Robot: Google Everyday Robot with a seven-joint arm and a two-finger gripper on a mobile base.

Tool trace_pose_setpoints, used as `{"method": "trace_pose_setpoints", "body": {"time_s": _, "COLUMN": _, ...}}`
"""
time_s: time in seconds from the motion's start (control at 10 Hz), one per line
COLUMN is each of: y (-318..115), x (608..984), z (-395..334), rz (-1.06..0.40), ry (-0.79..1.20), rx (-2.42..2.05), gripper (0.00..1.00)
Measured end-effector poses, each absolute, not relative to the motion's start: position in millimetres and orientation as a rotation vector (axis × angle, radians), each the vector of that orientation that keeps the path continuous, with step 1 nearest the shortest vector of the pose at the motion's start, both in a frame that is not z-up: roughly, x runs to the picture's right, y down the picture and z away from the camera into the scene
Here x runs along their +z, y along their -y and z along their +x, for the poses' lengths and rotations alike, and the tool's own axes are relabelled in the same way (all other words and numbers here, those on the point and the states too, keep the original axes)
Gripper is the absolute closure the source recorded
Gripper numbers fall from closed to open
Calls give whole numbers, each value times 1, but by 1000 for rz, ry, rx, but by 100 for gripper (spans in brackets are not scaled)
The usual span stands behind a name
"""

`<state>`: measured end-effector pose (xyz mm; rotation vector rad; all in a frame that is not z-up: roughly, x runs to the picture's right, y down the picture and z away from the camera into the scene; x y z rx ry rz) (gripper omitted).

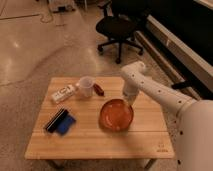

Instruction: Drag the ceramic bowl in a circle

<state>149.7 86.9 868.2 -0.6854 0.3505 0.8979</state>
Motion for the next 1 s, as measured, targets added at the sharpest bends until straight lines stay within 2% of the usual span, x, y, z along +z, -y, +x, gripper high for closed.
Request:
{"method": "trace_pose_setpoints", "body": {"time_s": 0.2, "y": -93, "x": 864, "z": 175, "rz": -687, "ry": -352, "rx": 903, "gripper": 85}}
{"method": "trace_pose_setpoints", "body": {"time_s": 0.3, "y": -98, "x": 860, "z": 184, "rz": -688, "ry": -355, "rx": 907, "gripper": 78}}
{"method": "trace_pose_setpoints", "body": {"time_s": 0.4, "y": -99, "x": 857, "z": 184, "rz": -685, "ry": -348, "rx": 913, "gripper": 67}}
{"method": "trace_pose_setpoints", "body": {"time_s": 0.5, "y": -94, "x": 858, "z": 181, "rz": -682, "ry": -343, "rx": 920, "gripper": 61}}
{"method": "trace_pose_setpoints", "body": {"time_s": 1.0, "y": -88, "x": 855, "z": 164, "rz": -675, "ry": -348, "rx": 887, "gripper": 61}}
